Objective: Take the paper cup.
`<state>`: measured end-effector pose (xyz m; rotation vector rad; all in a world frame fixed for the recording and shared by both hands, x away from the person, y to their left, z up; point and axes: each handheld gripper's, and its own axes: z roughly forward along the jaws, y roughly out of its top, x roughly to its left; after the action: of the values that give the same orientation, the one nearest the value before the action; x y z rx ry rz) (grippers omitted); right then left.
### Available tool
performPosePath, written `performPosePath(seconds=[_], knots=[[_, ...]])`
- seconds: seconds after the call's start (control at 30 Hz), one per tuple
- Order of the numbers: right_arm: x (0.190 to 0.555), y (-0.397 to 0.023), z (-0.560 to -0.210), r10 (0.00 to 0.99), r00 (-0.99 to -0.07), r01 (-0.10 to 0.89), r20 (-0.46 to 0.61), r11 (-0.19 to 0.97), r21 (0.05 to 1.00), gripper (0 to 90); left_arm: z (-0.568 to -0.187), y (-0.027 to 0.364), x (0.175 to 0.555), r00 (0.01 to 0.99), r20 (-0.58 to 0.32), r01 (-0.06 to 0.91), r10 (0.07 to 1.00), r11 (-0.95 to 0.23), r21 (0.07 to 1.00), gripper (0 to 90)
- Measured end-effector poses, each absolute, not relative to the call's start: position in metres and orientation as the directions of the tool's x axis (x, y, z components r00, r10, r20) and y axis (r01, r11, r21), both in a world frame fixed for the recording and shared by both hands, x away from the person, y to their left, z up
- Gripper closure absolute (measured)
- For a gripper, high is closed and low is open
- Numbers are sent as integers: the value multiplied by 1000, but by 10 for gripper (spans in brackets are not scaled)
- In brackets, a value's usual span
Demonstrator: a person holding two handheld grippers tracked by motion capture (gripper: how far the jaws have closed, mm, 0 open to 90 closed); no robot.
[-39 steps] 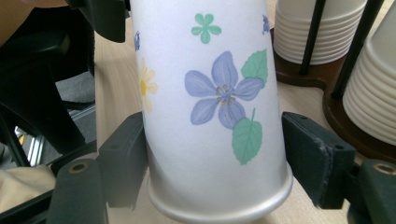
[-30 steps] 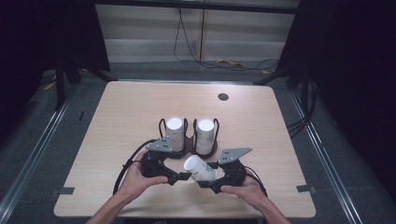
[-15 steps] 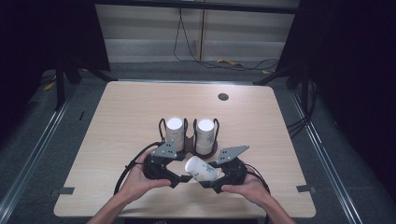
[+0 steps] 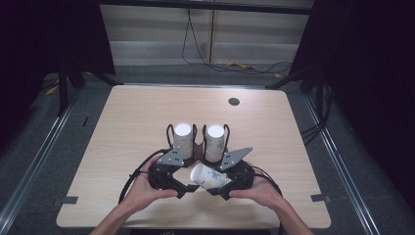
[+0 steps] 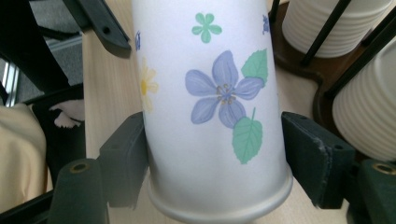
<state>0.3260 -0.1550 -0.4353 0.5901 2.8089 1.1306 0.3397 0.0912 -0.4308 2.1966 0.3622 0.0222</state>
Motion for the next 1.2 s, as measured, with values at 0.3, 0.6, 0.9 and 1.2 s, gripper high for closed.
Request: performPosePath(seconds=[0.3, 0.6, 0.9, 1.2], knots=[[326, -150, -447, 350, -932, 321, 87, 692, 647, 277, -433, 80, 338, 972, -93, 209, 214, -624, 753, 224], [325, -148, -443, 335, -939, 305, 74, 714, 630, 279, -433, 80, 339, 975, -90, 198, 202, -622, 758, 281], [324, -143, -447, 313, -948, 283, 58, 743, 606, 283, -434, 74, 338, 979, -101, 194, 178, -654, 732, 253], [320, -141, -448, 285, -957, 257, 49, 762, 595, 283, -438, 72, 335, 986, -102, 167, 135, -678, 716, 288]])
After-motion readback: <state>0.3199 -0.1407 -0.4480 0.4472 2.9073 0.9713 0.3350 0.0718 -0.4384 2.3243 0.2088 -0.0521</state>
